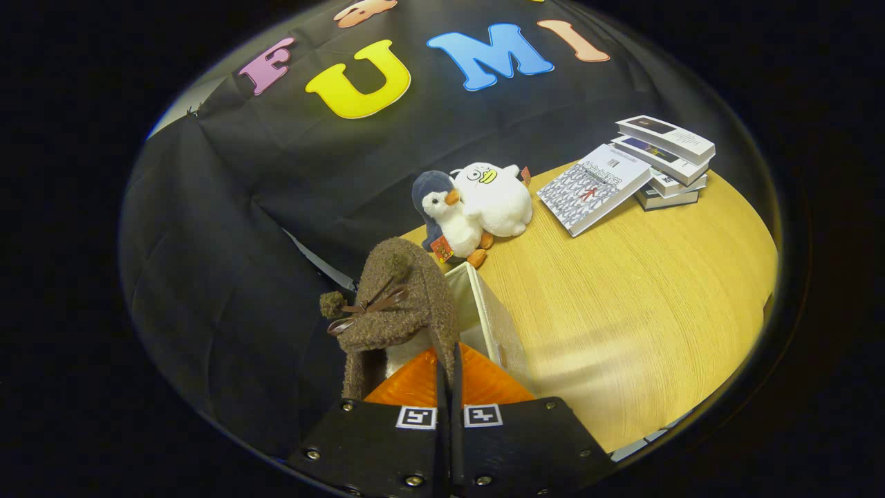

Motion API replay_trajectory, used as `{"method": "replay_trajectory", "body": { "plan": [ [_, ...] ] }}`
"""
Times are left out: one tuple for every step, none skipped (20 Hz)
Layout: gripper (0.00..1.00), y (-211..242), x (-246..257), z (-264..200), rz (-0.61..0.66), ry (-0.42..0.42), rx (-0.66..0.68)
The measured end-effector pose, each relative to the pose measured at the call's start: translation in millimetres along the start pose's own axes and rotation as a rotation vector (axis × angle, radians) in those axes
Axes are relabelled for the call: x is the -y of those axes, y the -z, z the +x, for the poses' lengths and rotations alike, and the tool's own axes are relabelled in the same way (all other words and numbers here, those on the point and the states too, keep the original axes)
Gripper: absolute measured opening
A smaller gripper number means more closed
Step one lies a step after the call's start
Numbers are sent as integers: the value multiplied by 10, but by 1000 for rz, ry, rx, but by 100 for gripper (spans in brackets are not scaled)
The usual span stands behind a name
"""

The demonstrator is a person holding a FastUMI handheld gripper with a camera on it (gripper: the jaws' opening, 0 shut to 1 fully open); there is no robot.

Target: Open the storage box then place both shoes into the box .Put the left shoe in first, then the right shoe, with the right side of both shoes facing outward in a uniform manner.

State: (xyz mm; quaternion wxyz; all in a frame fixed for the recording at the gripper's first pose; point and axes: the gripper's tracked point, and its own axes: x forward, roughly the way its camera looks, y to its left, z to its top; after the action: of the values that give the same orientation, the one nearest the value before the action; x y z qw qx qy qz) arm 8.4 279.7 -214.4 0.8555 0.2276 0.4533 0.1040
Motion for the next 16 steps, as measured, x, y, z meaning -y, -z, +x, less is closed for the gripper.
{"method": "replay_trajectory", "body": {
  "plan": [
    [0,42,16,20,3,4,-8],
    [0,93,19,33,7,5,-20],
    [0,142,35,50,18,9,-30],
    [0,182,52,59,27,13,-39],
    [1,189,76,71,32,19,-38],
    [1,196,104,75,33,26,-40],
    [1,176,94,85,36,18,-40],
    [7,167,95,70,39,15,-31],
    [20,87,43,45,45,-7,-8],
    [28,19,24,10,42,-18,12],
    [42,-47,28,-39,23,-17,29],
    [50,-80,29,-53,-6,-15,46],
    [66,-138,19,-83,-39,-16,65],
    [81,-159,1,-132,-78,-21,79],
    [100,-201,-12,-156,-120,-24,94],
    [98,-237,-24,-212,-159,-27,114]
  ]
}}
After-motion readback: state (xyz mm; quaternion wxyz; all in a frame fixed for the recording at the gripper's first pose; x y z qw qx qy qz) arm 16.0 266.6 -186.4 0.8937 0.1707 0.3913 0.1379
